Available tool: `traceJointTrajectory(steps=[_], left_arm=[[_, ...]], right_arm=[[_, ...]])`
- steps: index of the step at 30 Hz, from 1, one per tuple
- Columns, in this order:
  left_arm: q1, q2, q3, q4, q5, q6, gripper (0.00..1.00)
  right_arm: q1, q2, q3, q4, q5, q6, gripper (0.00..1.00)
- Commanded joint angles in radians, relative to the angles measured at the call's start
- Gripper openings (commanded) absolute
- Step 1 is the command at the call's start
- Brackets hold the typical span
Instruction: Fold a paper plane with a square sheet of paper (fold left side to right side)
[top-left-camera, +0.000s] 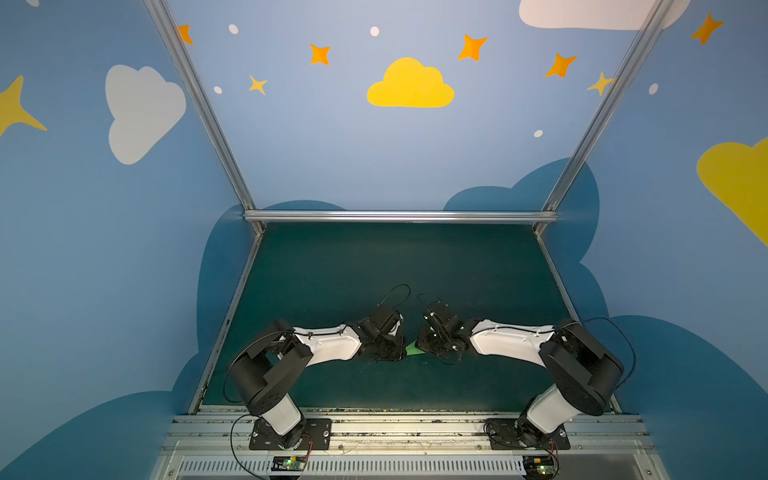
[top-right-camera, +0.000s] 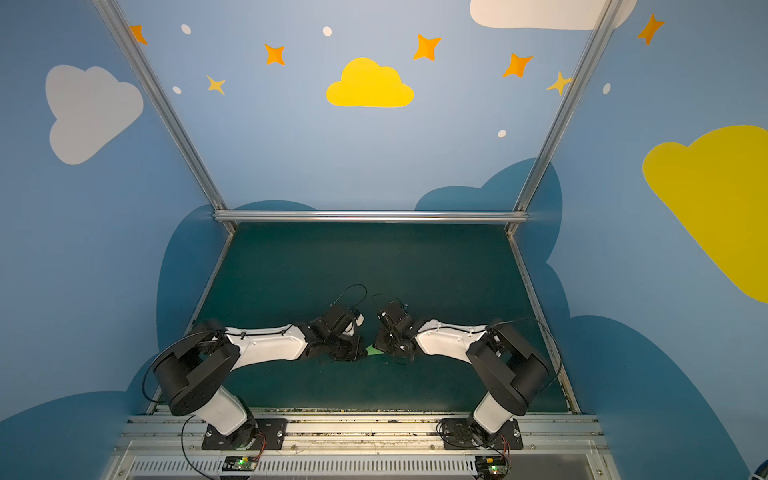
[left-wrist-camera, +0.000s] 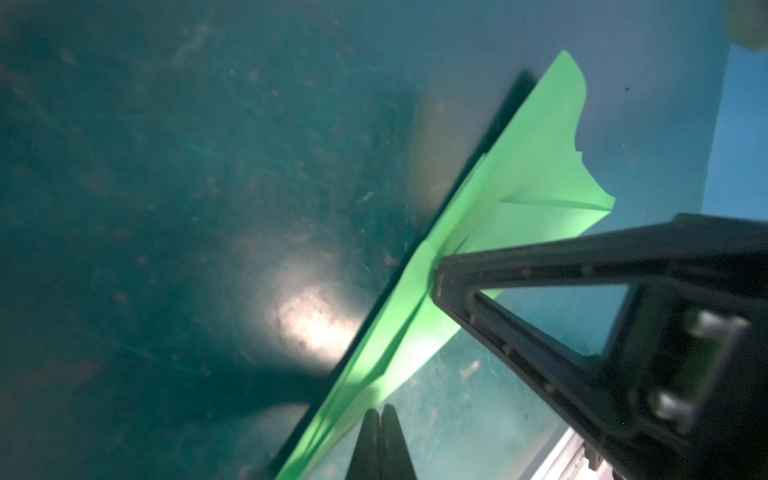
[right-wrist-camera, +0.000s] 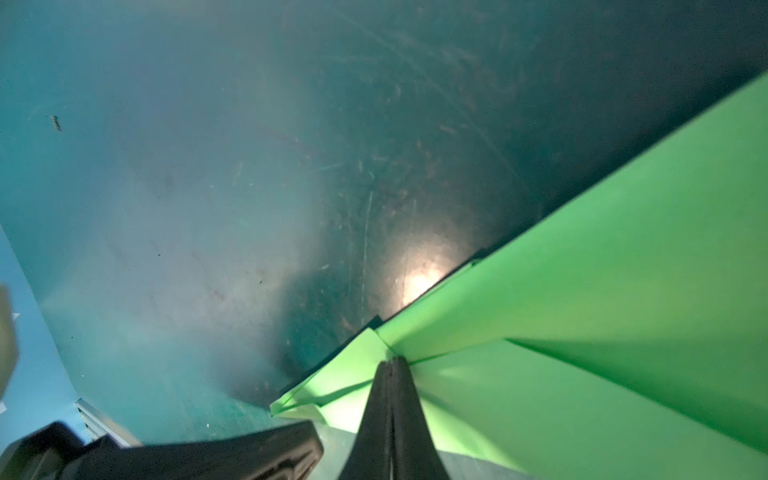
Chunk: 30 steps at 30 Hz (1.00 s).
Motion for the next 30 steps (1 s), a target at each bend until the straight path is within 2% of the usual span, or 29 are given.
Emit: traceJointTrajectory(steps=[1,5,12,30], left_arm=[[0.000,0.021,0.002,0.012,-0.028,0.000,0.04],[0.002,0.041,-0.015,0.028,-0.022,-0.012,0.04],[0.002,0.049,-0.036,0.048,-0.019,-0.023,0.04],[0.001,0.078,-0.028,0.034,-0.020,-0.034,0.04]], right_arm=[[0.002,0.015,-0.014,-0.068,-0.028,-0.036,0.00],[-0.003,-0.018,0.001,-0.048,-0.055,-0.092,0.00],[-0.003,-0.078,0.068,-0.129,-0.041,-0.152,0.00],[-0.016,-0.107,-0.064,-0.119,-0.001,-0.109,0.00]])
